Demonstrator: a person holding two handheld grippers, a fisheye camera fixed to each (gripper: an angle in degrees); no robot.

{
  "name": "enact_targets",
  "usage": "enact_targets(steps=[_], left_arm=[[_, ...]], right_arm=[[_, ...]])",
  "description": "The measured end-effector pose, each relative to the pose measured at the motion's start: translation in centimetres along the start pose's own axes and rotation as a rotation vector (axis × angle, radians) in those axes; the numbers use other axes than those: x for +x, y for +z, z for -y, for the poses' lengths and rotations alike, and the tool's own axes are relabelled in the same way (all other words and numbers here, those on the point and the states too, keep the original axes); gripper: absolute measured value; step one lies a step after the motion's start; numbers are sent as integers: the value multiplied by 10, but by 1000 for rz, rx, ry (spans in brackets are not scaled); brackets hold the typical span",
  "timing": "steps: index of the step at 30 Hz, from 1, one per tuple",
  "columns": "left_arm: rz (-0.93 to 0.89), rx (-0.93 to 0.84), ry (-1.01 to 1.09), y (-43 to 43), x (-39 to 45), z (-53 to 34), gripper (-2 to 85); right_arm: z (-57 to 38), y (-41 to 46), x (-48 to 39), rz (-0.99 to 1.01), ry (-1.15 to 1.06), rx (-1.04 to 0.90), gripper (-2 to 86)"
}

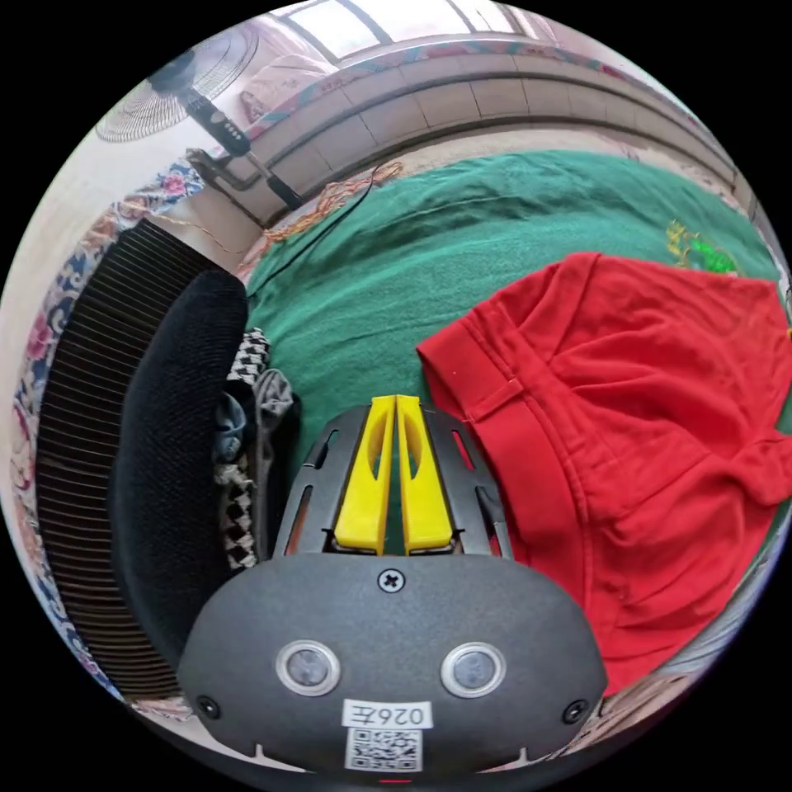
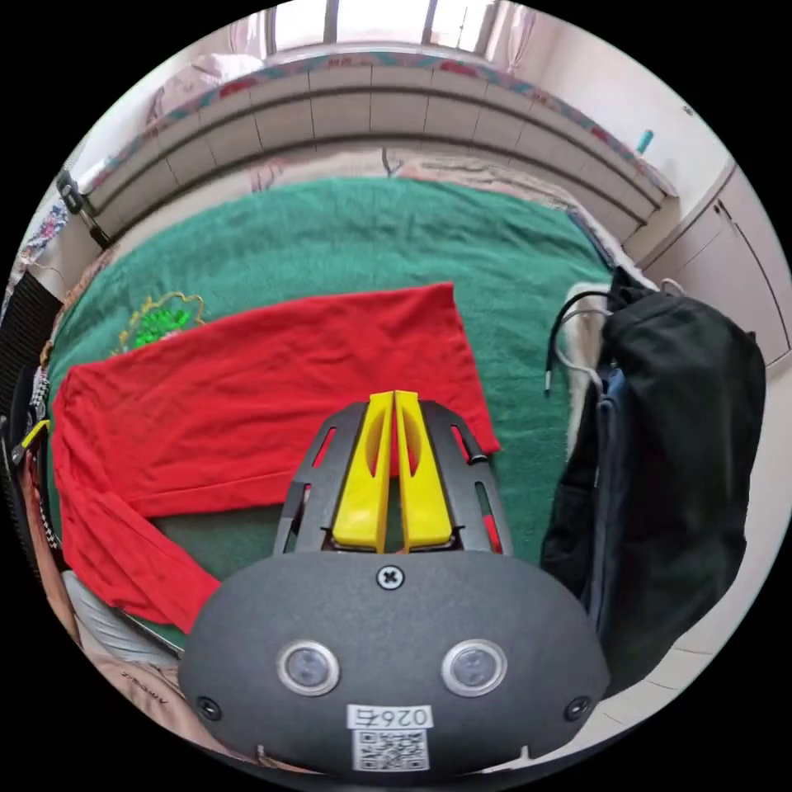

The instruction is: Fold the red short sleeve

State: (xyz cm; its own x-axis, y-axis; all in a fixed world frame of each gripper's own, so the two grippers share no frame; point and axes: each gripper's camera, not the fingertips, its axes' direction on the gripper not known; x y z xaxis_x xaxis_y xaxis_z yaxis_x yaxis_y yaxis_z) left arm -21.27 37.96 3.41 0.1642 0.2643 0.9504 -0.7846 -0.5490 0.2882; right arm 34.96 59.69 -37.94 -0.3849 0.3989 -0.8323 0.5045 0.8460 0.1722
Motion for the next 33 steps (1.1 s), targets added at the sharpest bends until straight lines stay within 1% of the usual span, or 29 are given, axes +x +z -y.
enact_targets(steps=[1,2,3,4,5,6,7,8,10,11,12,13,14,15,16,17,18,19,21,22,23,24,26,27,28,29,30,31,33], left_arm=[[-167,88,-40,-19,-19,-6,-10],[-261,144,-52,-29,-28,-11,-9],[-439,264,-60,-50,-45,-23,-9],[-575,381,-50,-72,-57,-37,-9],[-618,433,-39,-83,-61,-45,-9],[-656,531,-10,-106,-64,-60,-10],[-644,615,8,-131,-63,-77,-10],[-627,657,16,-144,-61,-85,-10],[-543,837,78,-197,-46,-121,-9],[-522,873,106,-209,-41,-130,-9],[-490,912,178,-231,-28,-147,-9],[-459,915,246,-249,-15,-165,-8],[-442,911,279,-256,-7,-174,-7],[-397,896,341,-267,8,-193,-5],[-333,876,405,-275,25,-213,-2],[-293,863,435,-278,34,-223,3],[-222,833,503,-280,51,-241,12],[-173,791,565,-281,67,-256,22],[-164,727,639,-281,85,-272,35],[-188,683,676,-280,95,-276,47],[-204,660,694,-280,101,-277,54],[-236,609,735,-279,113,-276,75],[-269,538,789,-276,134,-269,121],[-273,492,811,-273,150,-263,160],[-265,442,840,-268,167,-256,170],[-255,418,855,-265,176,-252,175],[-221,367,879,-259,194,-244,165],[-170,298,903,-251,211,-235,138],[-65,194,924,-241,233,-222,80]], right_arm=[[-15,-20,6,-2,15,69,-9],[-35,-43,10,-11,36,146,-9],[-47,-57,11,-7,42,196,-9],[-75,-86,13,11,46,308,-9],[-107,-114,14,32,51,428,-9],[-124,-129,15,44,53,493,-9],[-164,-157,16,66,55,631,-9],[-206,-182,16,83,60,770,-9],[-266,-208,16,91,32,933,-9],[-297,-216,16,87,3,988,-9],[-311,-217,16,85,-10,998,-9],[-330,-214,18,81,-43,979,-9],[-341,-203,21,73,-80,901,-8],[-345,-195,23,70,-94,855,-8],[-352,-177,29,76,-123,766,-6],[-359,-156,36,102,-146,690,-3],[-362,-146,39,120,-160,655,0],[-366,-124,44,156,-201,577,11],[-368,-91,48,178,-243,478,38],[-368,-69,48,162,-259,417,58],[-366,-47,47,131,-285,357,72],[-364,-37,46,114,-300,327,79],[-353,8,41,27,-358,190,87],[-349,19,40,9,-371,155,84],[-339,39,40,-30,-381,91,56],[-328,53,41,-59,-380,44,7],[-323,56,42,-67,-373,40,3],[-309,54,45,-53,-347,48,-6],[-290,34,53,12,-290,140,-10]])
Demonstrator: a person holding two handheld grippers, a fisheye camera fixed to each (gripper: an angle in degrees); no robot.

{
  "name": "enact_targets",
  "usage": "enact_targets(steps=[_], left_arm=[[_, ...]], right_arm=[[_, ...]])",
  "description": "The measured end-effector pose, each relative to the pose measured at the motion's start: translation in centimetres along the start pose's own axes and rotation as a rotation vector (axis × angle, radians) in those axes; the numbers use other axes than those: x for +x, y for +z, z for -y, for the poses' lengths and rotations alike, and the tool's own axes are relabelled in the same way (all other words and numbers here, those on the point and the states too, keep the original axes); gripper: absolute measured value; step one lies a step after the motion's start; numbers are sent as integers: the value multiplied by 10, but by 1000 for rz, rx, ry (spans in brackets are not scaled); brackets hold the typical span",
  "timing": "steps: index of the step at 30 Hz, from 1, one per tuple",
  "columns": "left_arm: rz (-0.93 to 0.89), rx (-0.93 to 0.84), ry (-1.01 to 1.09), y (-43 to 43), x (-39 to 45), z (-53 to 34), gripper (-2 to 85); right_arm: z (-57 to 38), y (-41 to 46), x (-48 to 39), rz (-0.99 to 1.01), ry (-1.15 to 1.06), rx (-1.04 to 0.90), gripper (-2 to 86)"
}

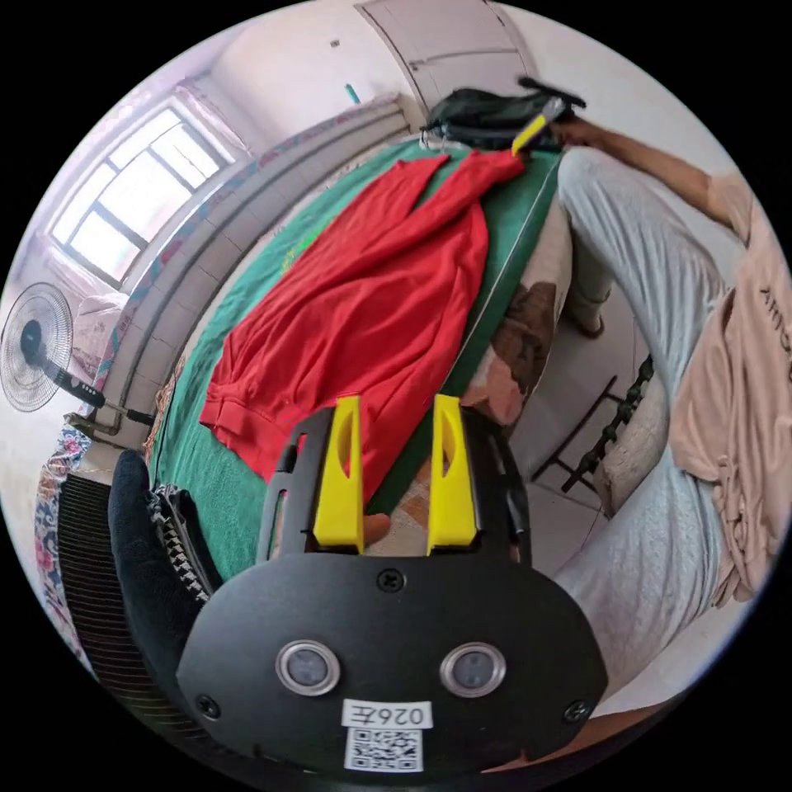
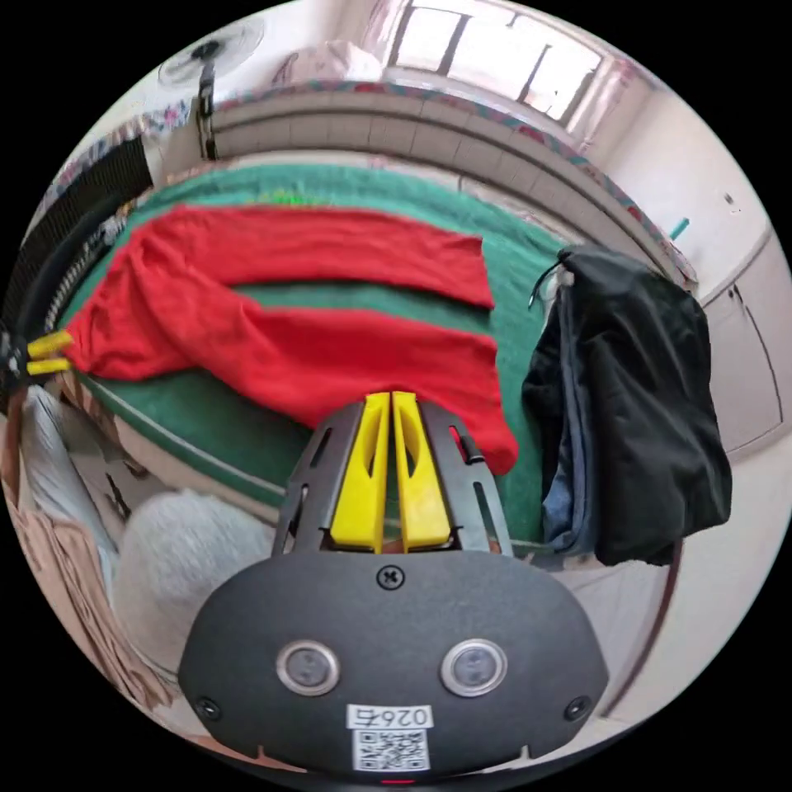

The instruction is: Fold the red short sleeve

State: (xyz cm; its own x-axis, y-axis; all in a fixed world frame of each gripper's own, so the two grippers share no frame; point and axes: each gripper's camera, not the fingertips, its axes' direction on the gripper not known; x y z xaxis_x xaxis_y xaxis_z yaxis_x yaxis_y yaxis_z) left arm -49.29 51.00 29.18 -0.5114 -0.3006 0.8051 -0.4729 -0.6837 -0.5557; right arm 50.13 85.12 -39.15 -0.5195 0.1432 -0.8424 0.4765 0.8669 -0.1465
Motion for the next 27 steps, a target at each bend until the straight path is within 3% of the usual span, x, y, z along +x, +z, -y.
enact_targets(steps=[2,4,11,16,24,27], left_arm=[[-8,-22,1,0,-1,15,51],[-57,-31,-33,-8,-10,26,42],[15,6,-21,-40,11,30,64],[121,-45,98,-54,43,37,85],[198,-68,136,-58,64,47,91],[234,-40,135,-59,73,39,89]], right_arm=[[20,-31,29,75,117,186,-6],[33,-42,48,127,139,236,4],[-10,-17,69,108,186,116,49],[-46,7,64,6,155,66,69],[4,20,64,-66,0,63,98],[39,43,65,-68,-91,-35,118]])
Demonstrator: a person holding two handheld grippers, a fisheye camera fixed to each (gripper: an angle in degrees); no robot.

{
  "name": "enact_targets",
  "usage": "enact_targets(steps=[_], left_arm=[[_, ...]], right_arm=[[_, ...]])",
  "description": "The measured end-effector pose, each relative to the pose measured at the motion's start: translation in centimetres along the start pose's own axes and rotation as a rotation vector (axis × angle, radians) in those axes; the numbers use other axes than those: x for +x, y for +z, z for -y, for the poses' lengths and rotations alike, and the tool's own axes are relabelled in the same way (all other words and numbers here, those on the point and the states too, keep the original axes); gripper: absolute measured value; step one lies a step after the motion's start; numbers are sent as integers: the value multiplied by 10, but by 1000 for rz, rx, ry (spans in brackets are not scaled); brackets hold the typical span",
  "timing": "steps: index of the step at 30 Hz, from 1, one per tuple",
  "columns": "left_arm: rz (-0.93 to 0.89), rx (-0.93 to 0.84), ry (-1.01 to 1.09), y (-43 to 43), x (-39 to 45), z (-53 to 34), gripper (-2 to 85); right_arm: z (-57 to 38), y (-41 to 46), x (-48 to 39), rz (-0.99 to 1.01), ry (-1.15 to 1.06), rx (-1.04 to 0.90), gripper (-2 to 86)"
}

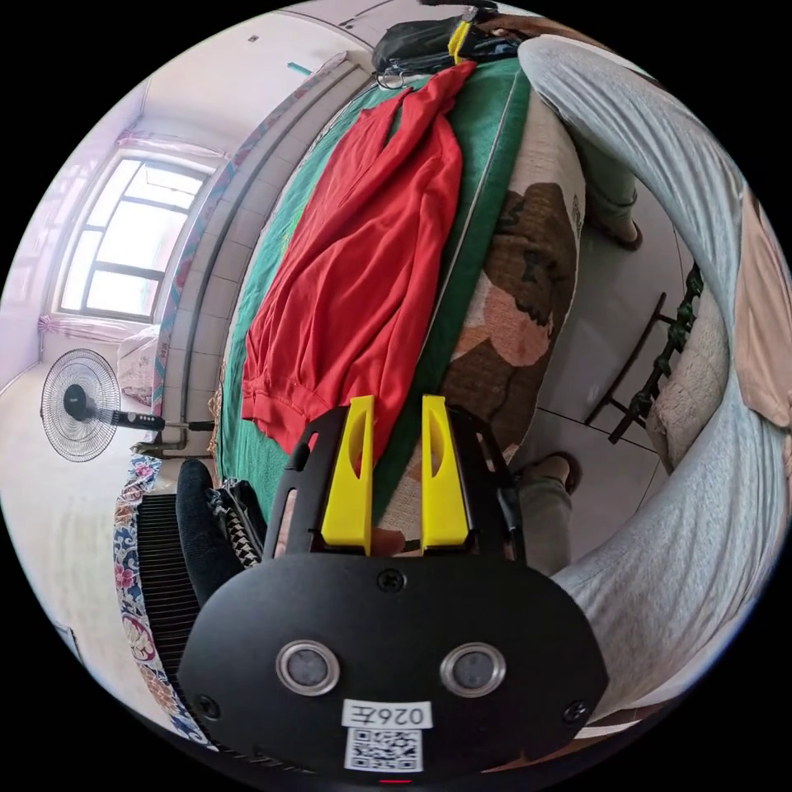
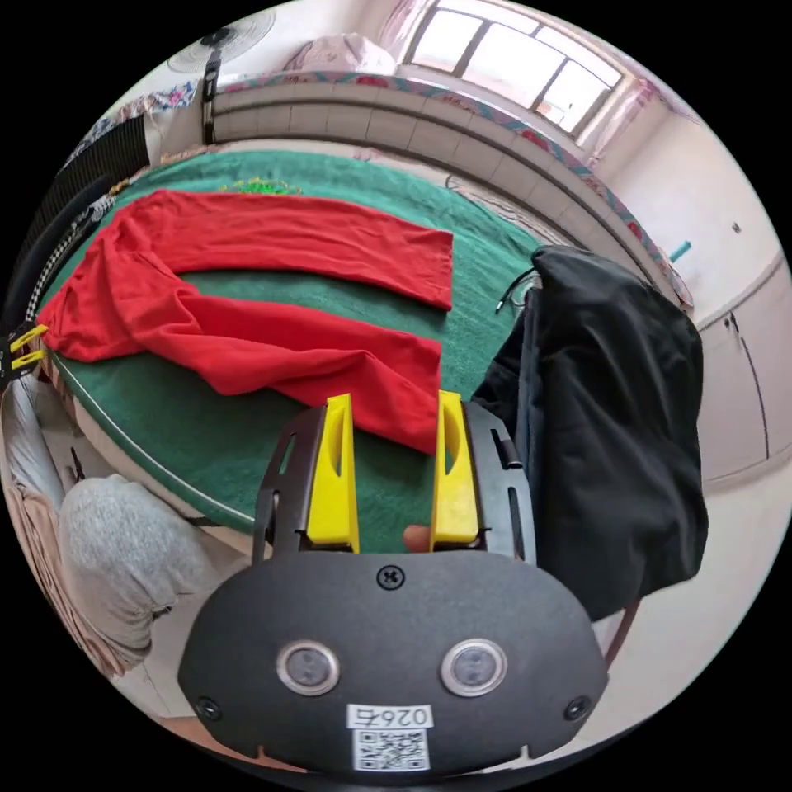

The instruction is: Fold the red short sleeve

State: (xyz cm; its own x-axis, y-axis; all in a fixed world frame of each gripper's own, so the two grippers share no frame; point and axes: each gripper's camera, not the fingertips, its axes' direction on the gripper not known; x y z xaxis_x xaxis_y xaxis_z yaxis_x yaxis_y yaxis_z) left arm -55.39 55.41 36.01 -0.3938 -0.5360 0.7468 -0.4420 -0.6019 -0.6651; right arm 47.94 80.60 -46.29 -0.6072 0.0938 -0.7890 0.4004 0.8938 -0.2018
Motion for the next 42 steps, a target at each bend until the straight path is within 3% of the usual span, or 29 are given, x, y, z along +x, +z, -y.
enact_targets(steps=[4,7,11,15,19,28,30,32,34,38,42], left_arm=[[-15,1,-52,-1,7,-7,60],[-55,-23,-114,-3,3,-11,25],[-124,15,-213,-3,-10,-30,0],[-188,69,-306,-1,-19,-56,-5],[-138,107,-357,-12,-22,-82,-7],[-25,131,-452,-20,-26,-140,-7],[-18,161,-498,-23,-31,-154,-7],[-25,193,-546,-23,-39,-169,-7],[-63,249,-613,-20,-51,-188,-7],[-77,290,-691,-10,-69,-210,-7],[-58,315,-733,6,-111,-223,-7]], right_arm=[[33,33,-10,84,-129,-157,44],[38,14,-19,56,-118,-151,-8],[17,-51,-33,-22,-63,29,-15],[-10,-113,-32,4,19,207,-15],[-33,-164,-18,94,126,343,-15],[-42,-201,-6,171,329,388,-15],[-36,-205,-12,110,337,343,-15],[-10,-190,-26,12,275,131,-15],[3,-189,-31,10,266,62,-15],[10,-228,-17,230,369,287,-15],[52,-240,-4,289,393,302,-15]])
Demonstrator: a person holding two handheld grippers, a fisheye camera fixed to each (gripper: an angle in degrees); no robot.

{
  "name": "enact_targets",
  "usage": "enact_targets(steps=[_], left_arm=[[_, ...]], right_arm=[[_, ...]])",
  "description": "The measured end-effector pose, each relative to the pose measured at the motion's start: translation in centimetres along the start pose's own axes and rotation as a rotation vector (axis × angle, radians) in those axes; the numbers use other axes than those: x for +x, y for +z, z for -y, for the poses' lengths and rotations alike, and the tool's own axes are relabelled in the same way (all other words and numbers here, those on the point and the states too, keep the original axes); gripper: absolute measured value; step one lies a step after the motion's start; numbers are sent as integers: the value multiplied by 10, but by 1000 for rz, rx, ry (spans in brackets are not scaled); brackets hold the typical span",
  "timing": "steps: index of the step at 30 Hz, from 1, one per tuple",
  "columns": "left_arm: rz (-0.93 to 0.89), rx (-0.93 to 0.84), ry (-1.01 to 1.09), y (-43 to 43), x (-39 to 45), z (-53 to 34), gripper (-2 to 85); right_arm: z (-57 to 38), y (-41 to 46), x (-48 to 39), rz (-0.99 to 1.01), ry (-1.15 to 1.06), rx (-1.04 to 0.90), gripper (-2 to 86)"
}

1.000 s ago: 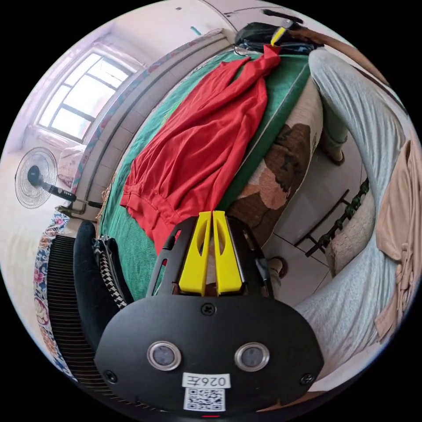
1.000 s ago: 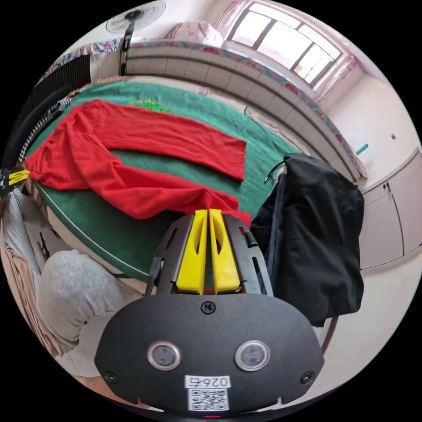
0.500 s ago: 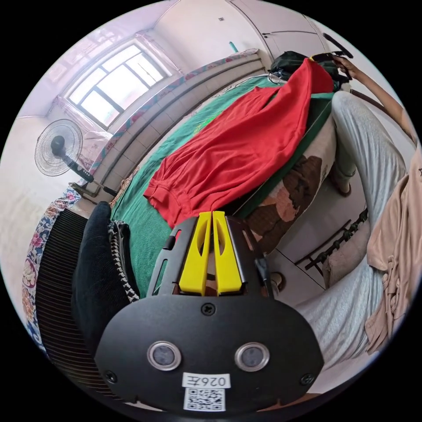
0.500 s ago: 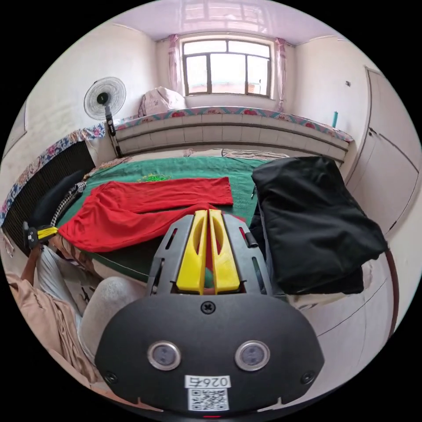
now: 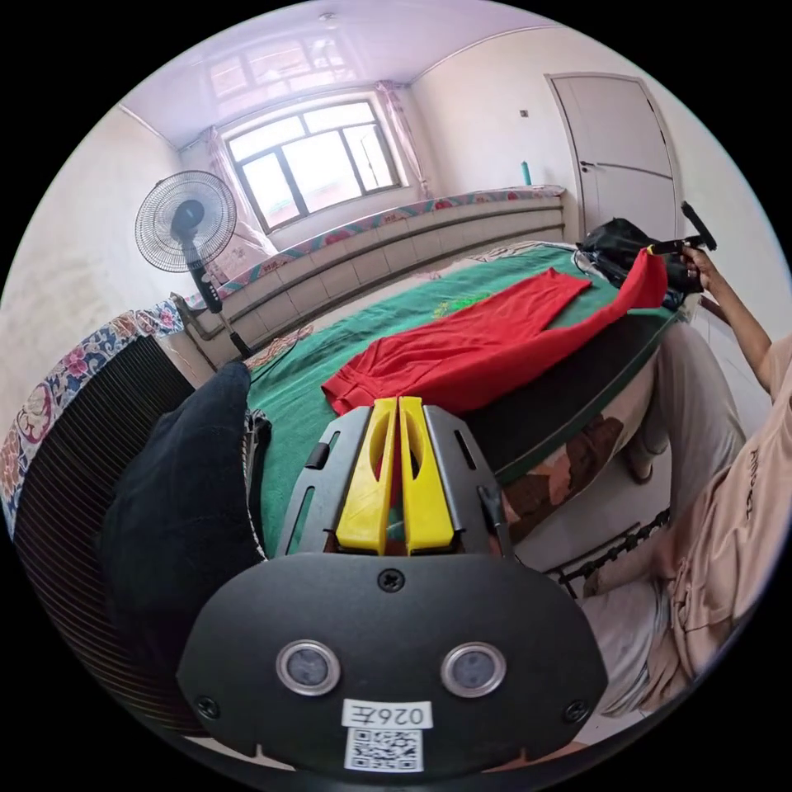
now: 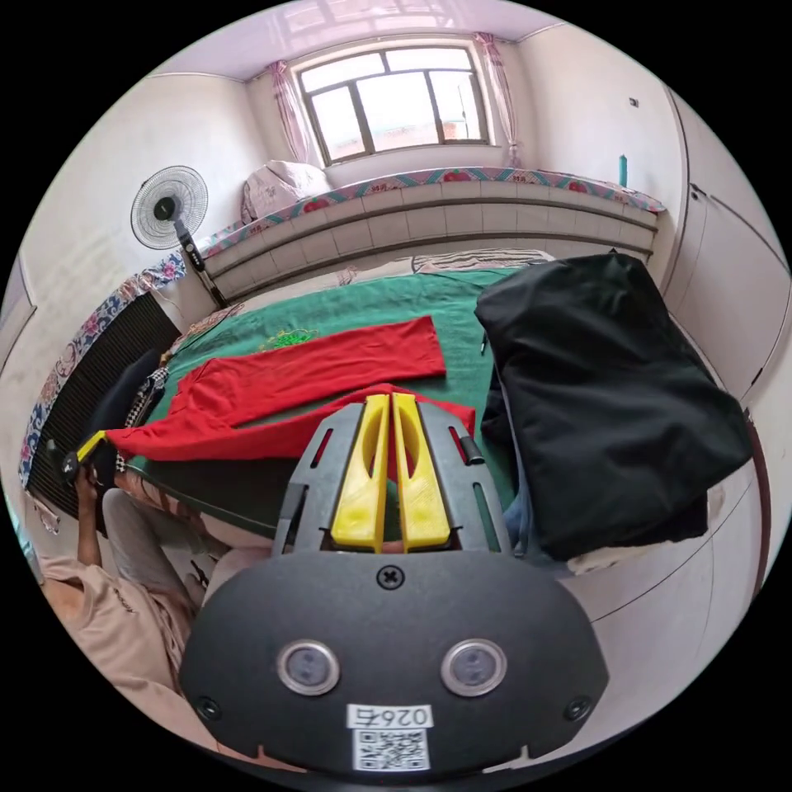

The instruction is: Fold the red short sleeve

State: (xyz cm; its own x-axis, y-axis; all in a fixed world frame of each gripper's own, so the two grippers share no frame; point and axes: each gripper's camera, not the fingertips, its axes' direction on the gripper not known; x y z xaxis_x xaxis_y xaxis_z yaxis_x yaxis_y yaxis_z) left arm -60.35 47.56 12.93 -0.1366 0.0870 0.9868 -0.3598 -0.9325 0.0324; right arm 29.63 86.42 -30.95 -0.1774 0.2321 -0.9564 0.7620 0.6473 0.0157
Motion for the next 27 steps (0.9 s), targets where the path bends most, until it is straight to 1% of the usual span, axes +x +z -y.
enact_targets(steps=[3,5,9,11,15,17,18,19,21,22,24,26,27], left_arm=[[-19,11,-7,25,-34,31,-7],[-16,-16,8,50,-52,54,-7],[-37,-146,43,137,-89,107,-8],[-44,-195,38,178,-103,124,-8],[-67,-346,47,287,-125,158,-7],[-89,-419,48,338,-132,167,-7],[-101,-484,50,372,-136,169,-6],[-111,-560,30,403,-142,167,-6],[-144,-650,15,435,-149,161,-6],[-156,-676,6,444,-154,155,-5],[-161,-639,-21,438,-163,142,-5],[-149,-580,-73,420,-176,123,-5],[-104,-548,-113,404,-185,108,-6]], right_arm=[[54,17,-16,-35,-13,-35,-15],[105,39,-33,-57,-34,-71,-15],[185,86,-60,-142,-73,-147,-15],[235,126,-75,-196,-92,-205,-15],[298,196,-84,-216,-67,-303,-12],[328,251,-87,-257,-46,-384,-4],[334,264,-87,-273,-32,-409,2],[342,285,-88,-331,-12,-433,16],[348,299,-94,-435,-16,-410,44],[349,302,-98,-478,-22,-391,55],[345,297,-102,-485,-41,-366,59],[329,278,-103,-414,-61,-324,55],[324,273,-103,-392,-61,-311,52]])
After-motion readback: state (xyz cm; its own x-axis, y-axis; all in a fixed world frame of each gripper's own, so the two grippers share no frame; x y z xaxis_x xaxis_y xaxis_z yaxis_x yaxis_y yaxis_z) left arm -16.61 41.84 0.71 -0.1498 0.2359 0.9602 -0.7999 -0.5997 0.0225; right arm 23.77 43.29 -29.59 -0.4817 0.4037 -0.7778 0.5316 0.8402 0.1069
